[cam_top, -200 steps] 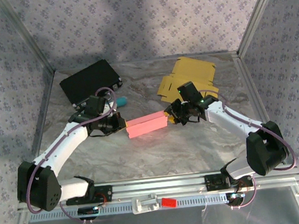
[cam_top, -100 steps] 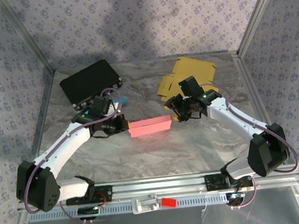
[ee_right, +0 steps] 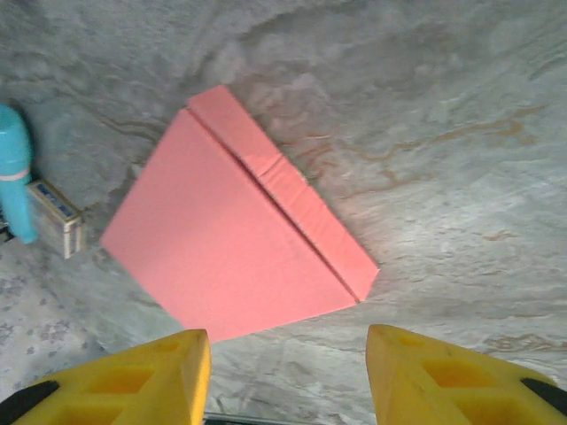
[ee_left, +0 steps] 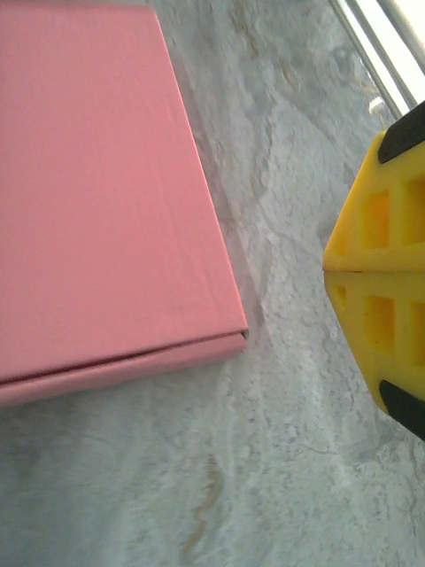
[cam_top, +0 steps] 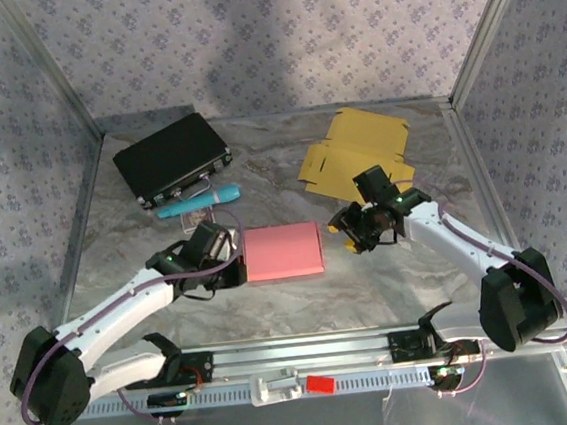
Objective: Fold the paper box
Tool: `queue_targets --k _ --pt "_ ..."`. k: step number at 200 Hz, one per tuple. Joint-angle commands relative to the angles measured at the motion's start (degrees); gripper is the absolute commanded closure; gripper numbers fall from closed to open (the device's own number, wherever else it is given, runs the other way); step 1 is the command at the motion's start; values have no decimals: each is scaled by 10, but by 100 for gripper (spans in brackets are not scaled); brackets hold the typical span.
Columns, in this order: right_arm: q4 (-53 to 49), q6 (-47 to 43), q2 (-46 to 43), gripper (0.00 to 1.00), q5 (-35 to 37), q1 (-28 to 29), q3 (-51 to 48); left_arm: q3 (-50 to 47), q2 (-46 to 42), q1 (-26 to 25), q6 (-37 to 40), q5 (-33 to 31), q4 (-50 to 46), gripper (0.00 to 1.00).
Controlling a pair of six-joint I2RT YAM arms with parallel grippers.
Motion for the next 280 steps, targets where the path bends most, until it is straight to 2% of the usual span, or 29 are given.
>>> queue_targets --k 1,37,62,103,132,174,215,239,280 --pt "-4 -74 26 49 -21 -12 -2 -16 -9 -5 -28 -7 37 93" --pt "-14 -215 111 45 -7 23 56 23 -35 4 -30 -40 -20 80" --pt "-27 -307 183 44 12 53 92 82 -40 56 -32 -27 -44 74" --pt "-28 -393 247 43 15 59 141 138 -33 129 -15 5 -59 71" --pt "-57 -427 307 48 2 77 193 146 -44 155 1 5 -83 71" --pt "-34 -382 357 53 -14 143 249 171 -70 167 3 -31 -130 71" --pt "34 -215 413 59 -27 197 323 200 -95 167 -3 -58 -158 73" --pt "33 -160 475 60 -34 233 426 206 -109 168 -2 -58 -179 73" --pt "-20 -135 602 60 -48 282 628 196 -147 169 3 -58 -214 73"
